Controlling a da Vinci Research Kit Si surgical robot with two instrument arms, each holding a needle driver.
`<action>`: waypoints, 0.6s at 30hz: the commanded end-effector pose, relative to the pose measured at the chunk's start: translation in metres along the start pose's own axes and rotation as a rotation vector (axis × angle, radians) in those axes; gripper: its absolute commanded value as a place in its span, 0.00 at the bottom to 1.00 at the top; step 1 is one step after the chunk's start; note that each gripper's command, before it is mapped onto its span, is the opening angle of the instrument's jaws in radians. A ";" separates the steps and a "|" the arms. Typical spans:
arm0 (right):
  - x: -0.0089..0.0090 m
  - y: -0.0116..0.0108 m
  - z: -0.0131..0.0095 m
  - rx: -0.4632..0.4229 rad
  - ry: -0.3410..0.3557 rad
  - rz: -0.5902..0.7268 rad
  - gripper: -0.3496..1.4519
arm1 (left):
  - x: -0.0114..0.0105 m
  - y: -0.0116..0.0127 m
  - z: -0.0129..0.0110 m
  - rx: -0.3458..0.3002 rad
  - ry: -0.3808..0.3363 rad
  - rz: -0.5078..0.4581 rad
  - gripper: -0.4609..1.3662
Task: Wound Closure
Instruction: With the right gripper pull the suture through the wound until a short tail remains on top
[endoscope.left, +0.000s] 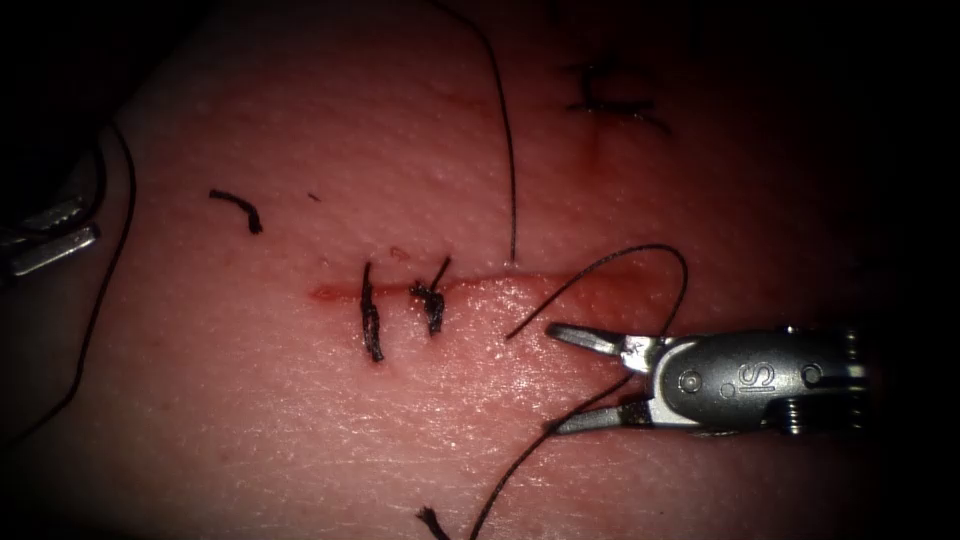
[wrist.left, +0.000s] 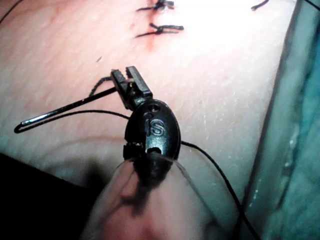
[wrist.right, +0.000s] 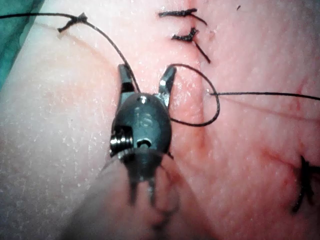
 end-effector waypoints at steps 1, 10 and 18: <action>0.0000 0.0000 0.0000 0.005 0.000 0.000 0.80 | 0.0000 0.0000 0.0000 -0.002 0.000 0.000 0.06; 0.0002 -0.0004 -0.0003 0.007 0.000 0.000 0.81 | -0.0002 0.0004 0.0003 -0.003 0.004 0.003 0.06; 0.0009 -0.0023 -0.0019 0.015 0.003 -0.008 0.84 | -0.0003 0.0004 0.0010 -0.005 0.008 0.002 0.06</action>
